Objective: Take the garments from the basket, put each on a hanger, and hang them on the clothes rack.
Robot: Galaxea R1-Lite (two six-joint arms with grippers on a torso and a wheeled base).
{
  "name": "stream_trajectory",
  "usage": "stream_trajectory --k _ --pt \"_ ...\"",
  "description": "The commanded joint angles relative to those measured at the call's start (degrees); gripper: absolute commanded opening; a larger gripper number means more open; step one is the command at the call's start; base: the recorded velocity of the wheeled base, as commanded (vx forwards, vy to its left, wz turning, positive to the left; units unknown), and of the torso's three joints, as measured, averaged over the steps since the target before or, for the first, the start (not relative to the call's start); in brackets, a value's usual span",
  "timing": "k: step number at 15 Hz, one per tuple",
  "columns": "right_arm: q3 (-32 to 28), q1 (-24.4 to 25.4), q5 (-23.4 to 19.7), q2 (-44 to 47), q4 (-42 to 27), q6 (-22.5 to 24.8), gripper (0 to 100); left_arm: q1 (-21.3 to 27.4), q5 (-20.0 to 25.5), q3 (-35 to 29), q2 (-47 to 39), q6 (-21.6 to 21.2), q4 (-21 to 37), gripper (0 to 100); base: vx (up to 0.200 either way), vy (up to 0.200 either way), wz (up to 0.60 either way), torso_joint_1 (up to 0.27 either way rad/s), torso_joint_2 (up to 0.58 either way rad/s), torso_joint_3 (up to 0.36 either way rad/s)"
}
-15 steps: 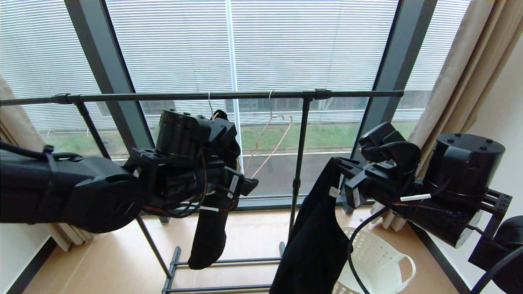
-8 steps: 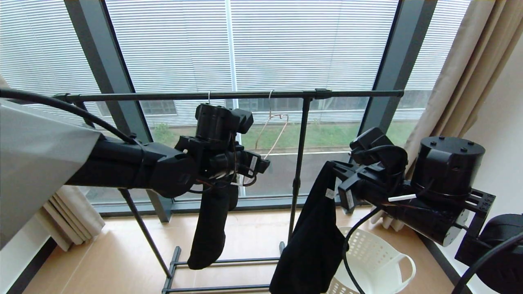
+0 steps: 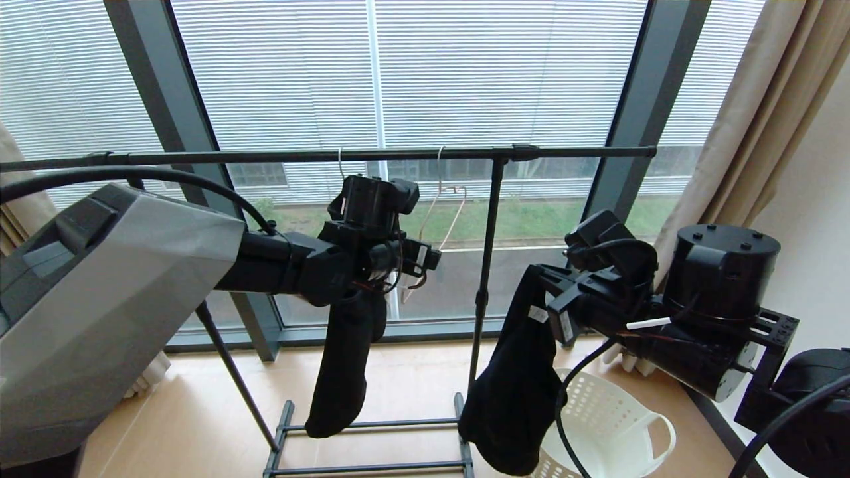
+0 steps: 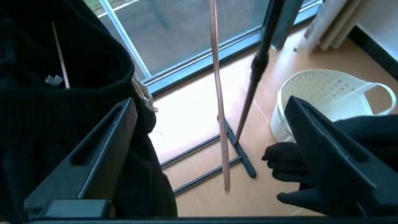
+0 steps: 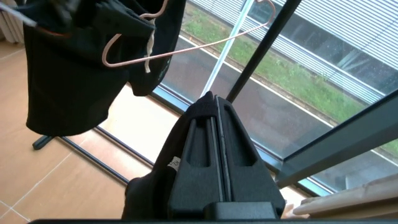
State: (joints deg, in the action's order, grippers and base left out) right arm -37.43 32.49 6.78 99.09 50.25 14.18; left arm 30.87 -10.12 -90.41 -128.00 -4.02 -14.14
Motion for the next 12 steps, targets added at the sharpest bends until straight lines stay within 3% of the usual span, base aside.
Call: stream_trajectory --k 1,12 --pt "0.1 0.0 0.0 0.1 0.0 0.0 0 -0.1 -0.3 -3.2 -3.0 0.2 0.0 100 0.000 0.000 0.00 0.000 0.00 0.000" --pt "0.1 0.0 0.0 1.4 0.1 0.0 0 -0.9 -0.3 -13.6 -10.1 0.2 -0.3 100 0.000 0.000 0.00 0.000 0.00 0.000"
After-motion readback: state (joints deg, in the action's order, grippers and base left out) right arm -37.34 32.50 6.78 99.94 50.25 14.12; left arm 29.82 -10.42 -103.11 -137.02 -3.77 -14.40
